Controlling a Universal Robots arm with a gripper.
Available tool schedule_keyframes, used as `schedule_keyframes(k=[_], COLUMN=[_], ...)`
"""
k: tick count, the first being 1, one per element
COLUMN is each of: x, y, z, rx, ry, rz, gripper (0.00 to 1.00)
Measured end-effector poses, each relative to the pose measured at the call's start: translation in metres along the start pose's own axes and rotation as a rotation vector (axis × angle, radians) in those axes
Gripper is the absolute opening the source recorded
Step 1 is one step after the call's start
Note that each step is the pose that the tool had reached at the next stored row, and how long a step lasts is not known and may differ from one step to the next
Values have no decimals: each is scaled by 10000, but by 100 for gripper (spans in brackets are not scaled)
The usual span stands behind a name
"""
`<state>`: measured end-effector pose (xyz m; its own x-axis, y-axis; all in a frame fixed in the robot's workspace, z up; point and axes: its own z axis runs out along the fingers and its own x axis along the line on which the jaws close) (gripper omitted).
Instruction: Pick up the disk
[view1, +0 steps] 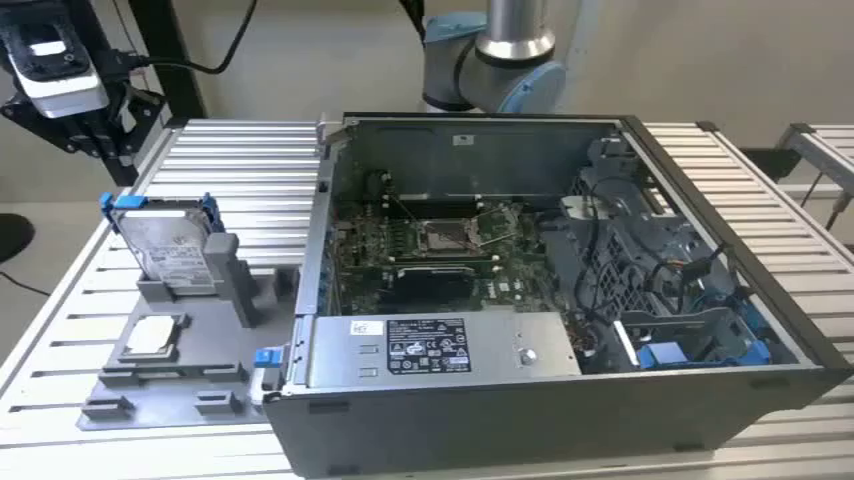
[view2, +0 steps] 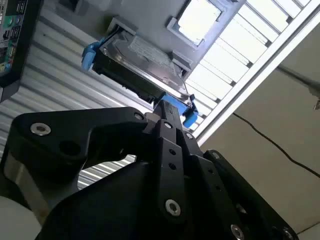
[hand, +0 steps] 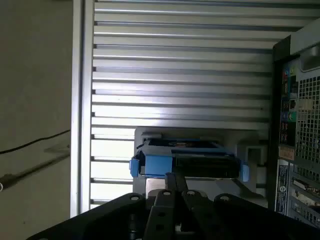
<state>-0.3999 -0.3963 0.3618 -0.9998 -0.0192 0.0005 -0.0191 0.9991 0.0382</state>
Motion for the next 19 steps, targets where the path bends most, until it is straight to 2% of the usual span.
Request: schedule_keyframes(k=[13, 15, 19], x=[0, 18, 35], y=[0, 1, 1], z=[0, -1, 0], rx=[0, 2, 0], ry=[0, 3, 17], rz=[0, -20, -455], gripper=[0, 0, 0])
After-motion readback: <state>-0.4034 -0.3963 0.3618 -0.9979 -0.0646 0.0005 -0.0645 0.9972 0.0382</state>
